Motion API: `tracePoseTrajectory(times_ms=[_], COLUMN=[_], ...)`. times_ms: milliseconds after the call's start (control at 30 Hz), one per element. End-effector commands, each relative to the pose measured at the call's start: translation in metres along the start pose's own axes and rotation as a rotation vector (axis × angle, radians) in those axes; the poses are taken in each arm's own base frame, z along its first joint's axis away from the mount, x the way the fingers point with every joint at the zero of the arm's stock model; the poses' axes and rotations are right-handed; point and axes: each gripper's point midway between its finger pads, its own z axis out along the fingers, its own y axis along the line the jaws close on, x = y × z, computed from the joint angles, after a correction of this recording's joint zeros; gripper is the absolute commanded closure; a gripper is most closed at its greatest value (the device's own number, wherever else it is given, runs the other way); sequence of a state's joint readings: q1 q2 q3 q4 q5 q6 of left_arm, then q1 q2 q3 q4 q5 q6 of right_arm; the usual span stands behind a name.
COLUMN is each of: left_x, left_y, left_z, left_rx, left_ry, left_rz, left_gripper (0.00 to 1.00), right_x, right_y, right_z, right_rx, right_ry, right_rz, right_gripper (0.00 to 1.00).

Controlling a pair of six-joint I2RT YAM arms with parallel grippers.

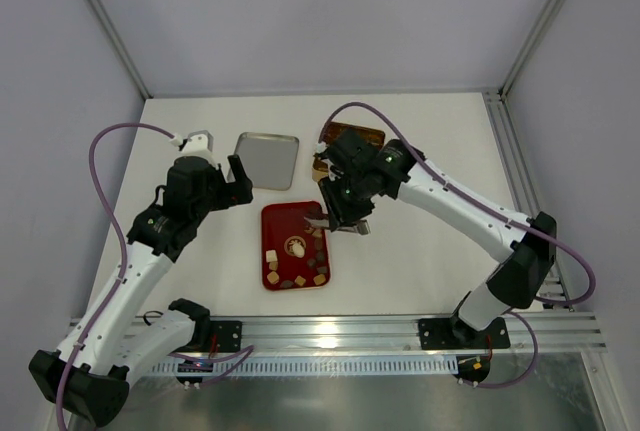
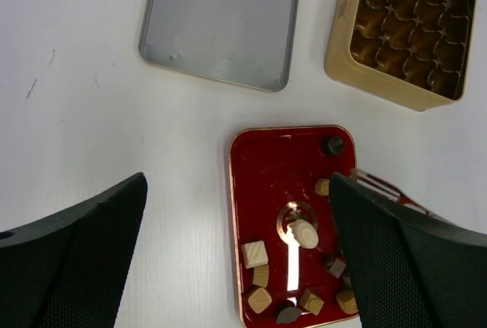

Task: Pack the chocolate

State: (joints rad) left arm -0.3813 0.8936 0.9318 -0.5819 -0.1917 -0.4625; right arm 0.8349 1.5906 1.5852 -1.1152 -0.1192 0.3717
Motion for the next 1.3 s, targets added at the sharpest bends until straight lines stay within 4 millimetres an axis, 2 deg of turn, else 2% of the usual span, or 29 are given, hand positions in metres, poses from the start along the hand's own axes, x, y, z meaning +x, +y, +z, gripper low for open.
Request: tracePoseTrajectory(times_ms=[0, 233, 400, 800, 1267], left_x=[-0.015, -0.015, -0.014, -0.014, -0.014], left_y=[0.002, 0.007, 0.008, 0.007, 0.007], left_z=[-0.005, -0.005, -0.005, -0.004, -0.005], left_rx=[-0.020, -0.046, -0.052, -0.045, -0.046], left_ry=[-0.049, -0.050, -0.047, -0.044, -0.045], left_rz=[-0.006, -0.007, -0.004, -0.003, -0.004], left_gripper=[0.00, 0.00, 0.00, 0.00, 0.00], right_x=[-0.003, 0.007, 0.009, 0.011, 0.018], right_y=[0.038, 0.083, 0.096, 0.101, 0.091], right_z=[-0.008, 0.013, 0.029, 0.039, 0.057], right_rx=[-0.097, -0.156, -0.156, -0.136, -0.082], right_ry=[-0.063, -0.019, 0.015, 0.036, 0.071], right_rz=[-0.029, -0.106, -0.126, -0.142, -0.139], right_gripper=[0.61, 0.58, 0.58, 0.57, 0.57])
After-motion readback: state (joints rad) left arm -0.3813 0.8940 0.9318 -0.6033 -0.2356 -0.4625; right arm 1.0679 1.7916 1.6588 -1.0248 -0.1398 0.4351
